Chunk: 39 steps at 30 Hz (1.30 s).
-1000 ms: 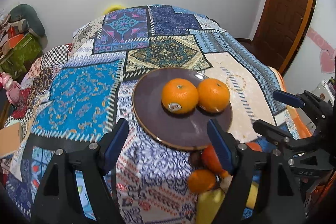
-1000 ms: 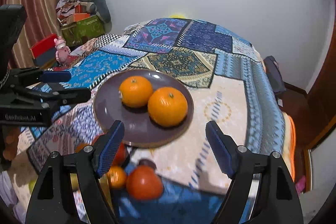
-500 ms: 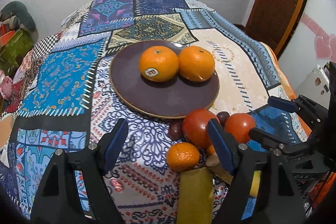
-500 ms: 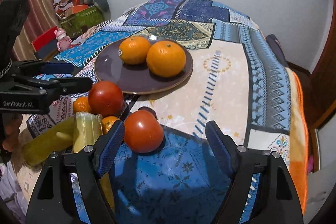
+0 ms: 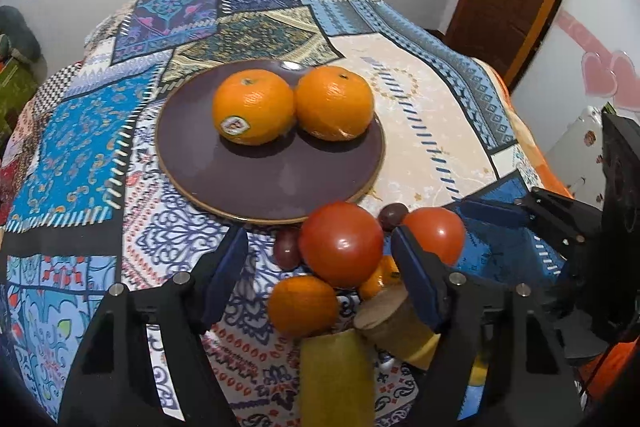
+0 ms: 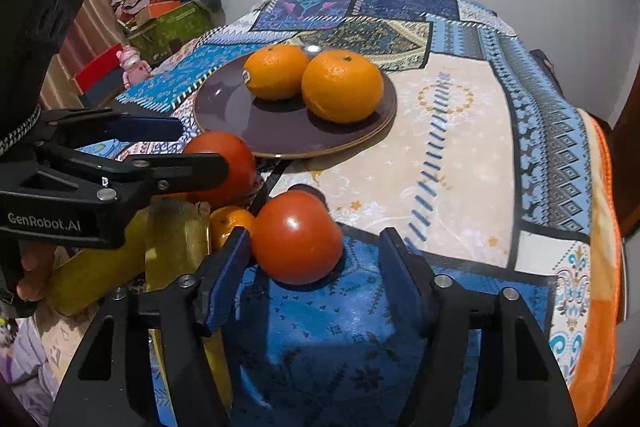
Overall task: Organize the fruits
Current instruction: 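Grasp a red tomato with the right tool while the left tool grasps another tomato, then place both red tomatoes on the plate beside the oranges and release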
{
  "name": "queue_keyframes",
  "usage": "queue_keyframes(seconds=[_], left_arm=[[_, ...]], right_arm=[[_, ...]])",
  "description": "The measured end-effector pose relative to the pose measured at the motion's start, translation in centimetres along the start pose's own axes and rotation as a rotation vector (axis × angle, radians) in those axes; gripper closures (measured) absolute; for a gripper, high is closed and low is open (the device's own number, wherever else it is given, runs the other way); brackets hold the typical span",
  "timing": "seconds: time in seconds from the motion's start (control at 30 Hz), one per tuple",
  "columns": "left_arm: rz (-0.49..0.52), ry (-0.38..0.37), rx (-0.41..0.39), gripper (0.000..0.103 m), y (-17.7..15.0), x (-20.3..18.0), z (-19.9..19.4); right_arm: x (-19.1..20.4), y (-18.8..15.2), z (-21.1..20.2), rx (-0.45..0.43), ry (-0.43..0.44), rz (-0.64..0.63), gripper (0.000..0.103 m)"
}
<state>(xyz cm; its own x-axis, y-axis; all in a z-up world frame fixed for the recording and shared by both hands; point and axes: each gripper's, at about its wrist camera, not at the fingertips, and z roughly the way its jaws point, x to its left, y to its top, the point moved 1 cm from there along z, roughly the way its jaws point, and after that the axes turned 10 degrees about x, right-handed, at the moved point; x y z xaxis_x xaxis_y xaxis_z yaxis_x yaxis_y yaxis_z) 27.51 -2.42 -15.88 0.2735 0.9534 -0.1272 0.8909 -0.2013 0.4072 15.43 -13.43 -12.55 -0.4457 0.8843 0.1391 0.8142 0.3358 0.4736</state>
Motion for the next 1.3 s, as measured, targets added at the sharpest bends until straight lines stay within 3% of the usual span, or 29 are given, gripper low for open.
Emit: queue_keyframes(seconds=[0.3,0.47,0.57,0.93,1.3], left_arm=[[-0.007,-0.028,0.047,0.038,0.6,-0.1,1.2],[0.006,-0.016,0.055,0.045,0.9,-0.6,1.4],[0.035,-0.004,0.052,0.055,0.9,-1.2,1.4],[0.052,0.043,0.029,0.058,0.6,-1.7,0.8],[0.041,0.051,-0.05,0.058,0.3,-1.3,-2.2]], right_arm=[[-0.3,-0.3,0.1,-0.001,0.045,0.023,0.049],[-0.4,-0.4,0.2,0.002,0.08,0.036,0.058],[-0.3,-0.5,0.1,0.001,0.084,0.039,0.058],[-0.4,-0.3,-0.8,-0.026,0.062,0.069,0.058],[0.0,1.0,-2.9,-0.083,0.021,0.066,0.058]])
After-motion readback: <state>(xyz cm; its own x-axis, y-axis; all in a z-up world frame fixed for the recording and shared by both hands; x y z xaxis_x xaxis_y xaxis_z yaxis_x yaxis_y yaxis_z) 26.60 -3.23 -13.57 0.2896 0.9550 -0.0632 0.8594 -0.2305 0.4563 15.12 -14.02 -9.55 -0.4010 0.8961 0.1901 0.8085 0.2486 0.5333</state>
